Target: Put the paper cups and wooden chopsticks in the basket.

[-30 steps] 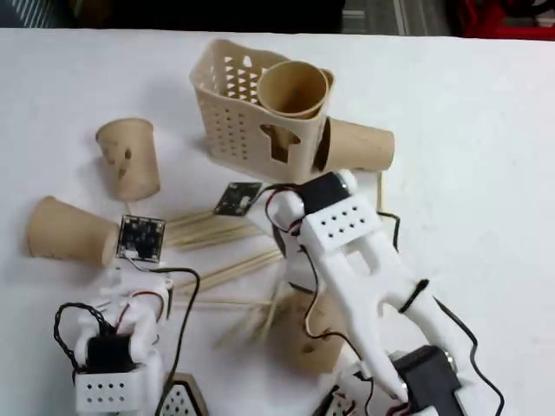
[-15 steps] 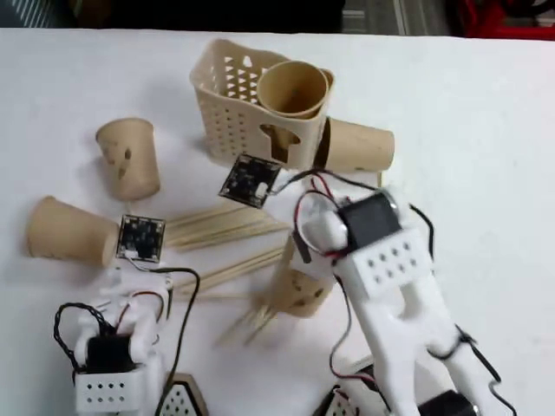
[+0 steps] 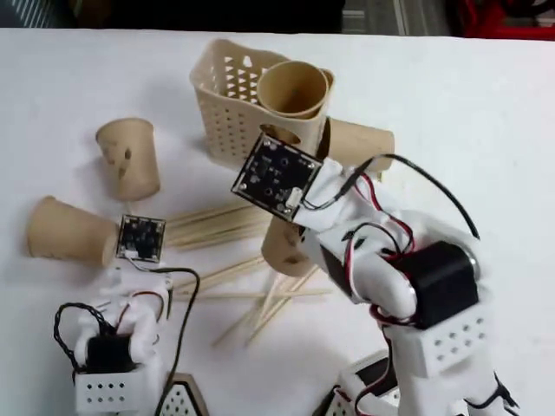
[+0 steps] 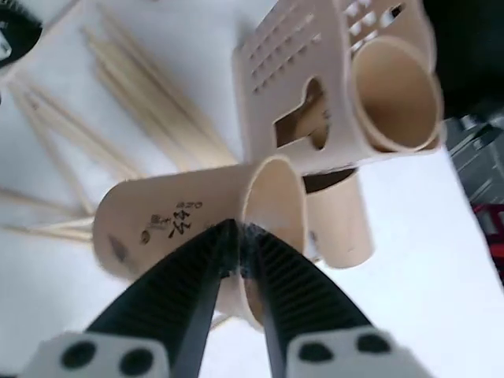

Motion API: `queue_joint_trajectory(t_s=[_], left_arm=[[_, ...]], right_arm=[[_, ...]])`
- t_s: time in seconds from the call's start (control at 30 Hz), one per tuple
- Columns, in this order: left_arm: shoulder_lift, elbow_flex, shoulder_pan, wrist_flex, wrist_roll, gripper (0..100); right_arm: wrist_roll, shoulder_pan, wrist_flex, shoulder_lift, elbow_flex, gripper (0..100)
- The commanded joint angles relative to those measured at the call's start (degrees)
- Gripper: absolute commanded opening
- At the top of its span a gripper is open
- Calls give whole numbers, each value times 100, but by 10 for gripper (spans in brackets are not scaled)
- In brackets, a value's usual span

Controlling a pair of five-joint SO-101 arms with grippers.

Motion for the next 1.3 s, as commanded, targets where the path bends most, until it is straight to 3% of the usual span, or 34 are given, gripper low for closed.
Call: queue_joint_trajectory(t_s=[0.0,0.33,0.83,1.07,1.27], left_arm=[[-31,-26,-22,-70,-44,27],[-31,-26,-22,-62,-44,27],[-31,-26,-31,-62,-44,27],[-31,-26,-31,-62,-44,27],[-31,-26,-31,-62,-44,27]], right_arm=[[-9,57,-488,-119,-281,18],[-9,57,-2202,-110,-246,18],[-941,66,-1604,-110,1899,27],[-1327,66,-1640,-31,2787,150],[-1767,66,-1587,1095,2488,200]])
